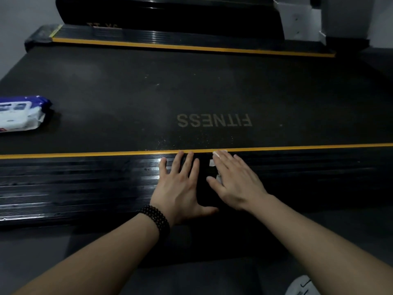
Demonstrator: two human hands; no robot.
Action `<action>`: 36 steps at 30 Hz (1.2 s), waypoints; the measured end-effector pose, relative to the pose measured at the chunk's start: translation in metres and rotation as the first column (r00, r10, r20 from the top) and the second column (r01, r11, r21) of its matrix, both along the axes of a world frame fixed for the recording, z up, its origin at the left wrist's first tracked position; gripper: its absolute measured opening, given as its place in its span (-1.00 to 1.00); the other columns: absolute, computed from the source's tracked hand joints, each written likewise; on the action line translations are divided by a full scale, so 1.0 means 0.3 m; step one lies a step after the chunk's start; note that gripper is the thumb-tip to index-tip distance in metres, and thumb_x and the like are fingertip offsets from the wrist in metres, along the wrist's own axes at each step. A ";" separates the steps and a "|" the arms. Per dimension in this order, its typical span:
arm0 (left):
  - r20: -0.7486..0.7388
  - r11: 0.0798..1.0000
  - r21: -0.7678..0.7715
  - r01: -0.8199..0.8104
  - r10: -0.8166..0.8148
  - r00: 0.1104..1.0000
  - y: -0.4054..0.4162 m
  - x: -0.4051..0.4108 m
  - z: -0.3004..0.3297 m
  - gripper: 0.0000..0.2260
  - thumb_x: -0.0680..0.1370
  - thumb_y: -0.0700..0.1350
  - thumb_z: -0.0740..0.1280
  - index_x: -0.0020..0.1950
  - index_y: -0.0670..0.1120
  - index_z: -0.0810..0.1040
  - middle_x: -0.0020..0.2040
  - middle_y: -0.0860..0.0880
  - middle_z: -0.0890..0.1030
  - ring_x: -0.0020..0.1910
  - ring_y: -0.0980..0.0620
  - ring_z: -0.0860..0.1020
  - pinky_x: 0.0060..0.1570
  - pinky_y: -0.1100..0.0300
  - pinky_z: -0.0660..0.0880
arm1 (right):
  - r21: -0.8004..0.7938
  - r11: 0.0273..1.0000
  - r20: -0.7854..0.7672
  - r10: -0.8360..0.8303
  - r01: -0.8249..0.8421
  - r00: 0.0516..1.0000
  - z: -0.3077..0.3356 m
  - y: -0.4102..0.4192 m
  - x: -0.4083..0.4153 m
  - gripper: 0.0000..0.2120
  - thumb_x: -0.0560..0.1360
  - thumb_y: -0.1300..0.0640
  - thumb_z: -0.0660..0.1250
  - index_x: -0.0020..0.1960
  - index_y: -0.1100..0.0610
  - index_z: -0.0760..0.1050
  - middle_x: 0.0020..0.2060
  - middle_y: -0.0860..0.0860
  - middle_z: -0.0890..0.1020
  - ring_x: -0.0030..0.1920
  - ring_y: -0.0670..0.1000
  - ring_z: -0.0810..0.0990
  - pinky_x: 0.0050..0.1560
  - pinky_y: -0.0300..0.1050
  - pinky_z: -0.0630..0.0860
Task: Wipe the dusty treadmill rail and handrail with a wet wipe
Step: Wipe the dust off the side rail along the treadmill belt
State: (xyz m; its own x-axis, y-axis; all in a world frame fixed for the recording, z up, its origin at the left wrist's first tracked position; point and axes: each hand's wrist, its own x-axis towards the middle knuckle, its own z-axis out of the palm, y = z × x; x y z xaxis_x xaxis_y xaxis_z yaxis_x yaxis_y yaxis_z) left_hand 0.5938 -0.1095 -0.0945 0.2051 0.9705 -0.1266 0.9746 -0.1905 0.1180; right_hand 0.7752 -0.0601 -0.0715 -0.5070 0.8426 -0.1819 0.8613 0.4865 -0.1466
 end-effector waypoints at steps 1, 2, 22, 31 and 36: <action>0.001 1.000 -0.001 0.001 -0.001 1.000 0.000 0.000 -0.001 0.18 0.29 0.67 -0.01 0.65 -0.12 -0.08 0.67 -0.09 -0.11 0.63 -0.13 -0.21 0.51 -0.36 -0.18 | -0.012 1.000 -0.017 -0.012 0.012 1.000 0.000 0.019 -0.025 -0.26 0.59 -0.27 -0.08 0.63 0.12 -0.06 0.62 0.00 -0.02 0.59 -0.08 -0.14 0.56 -0.09 -0.19; 0.003 1.000 -0.002 0.000 0.000 1.000 0.000 -0.001 -0.003 0.18 0.29 0.67 0.00 0.66 -0.11 -0.11 0.67 -0.09 -0.12 0.63 -0.12 -0.22 0.51 -0.35 -0.18 | -0.026 1.000 -0.040 0.000 -0.001 0.999 0.001 0.029 -0.055 -0.30 0.63 -0.22 -0.02 0.63 0.12 -0.06 0.62 0.00 -0.02 0.59 -0.08 -0.14 0.56 -0.09 -0.19; -0.070 0.999 -0.027 0.024 -0.026 0.997 0.006 -0.008 -0.001 0.21 0.28 0.69 -0.08 0.65 -0.15 -0.15 0.66 -0.10 -0.20 0.62 -0.14 -0.26 0.52 -0.35 -0.19 | 0.010 0.994 0.027 -0.109 0.109 0.994 -0.007 -0.045 0.167 -0.17 0.52 -0.36 -0.20 0.63 0.12 -0.12 0.61 -0.02 -0.10 0.58 -0.11 -0.20 0.55 -0.12 -0.24; -0.071 1.000 -0.018 0.008 -0.009 0.997 0.002 -0.002 0.004 0.21 0.29 0.70 -0.06 0.65 -0.13 -0.17 0.66 -0.08 -0.20 0.62 -0.12 -0.26 0.52 -0.34 -0.19 | -0.018 1.000 -0.018 -0.012 0.012 1.000 0.001 -0.060 0.137 -0.16 0.50 -0.37 -0.17 0.64 0.08 -0.13 0.62 -0.06 -0.10 0.57 -0.16 -0.23 0.56 -0.12 -0.23; -0.073 1.000 -0.012 0.009 -0.010 0.997 0.001 -0.002 0.005 0.22 0.27 0.70 -0.08 0.65 -0.13 -0.15 0.67 -0.08 -0.17 0.62 -0.13 -0.25 0.52 -0.34 -0.18 | -0.015 0.992 -0.016 -0.126 0.125 0.992 0.004 -0.001 0.110 -0.23 0.60 -0.32 -0.03 0.63 0.11 -0.11 0.62 -0.02 -0.08 0.58 -0.10 -0.19 0.57 -0.09 -0.20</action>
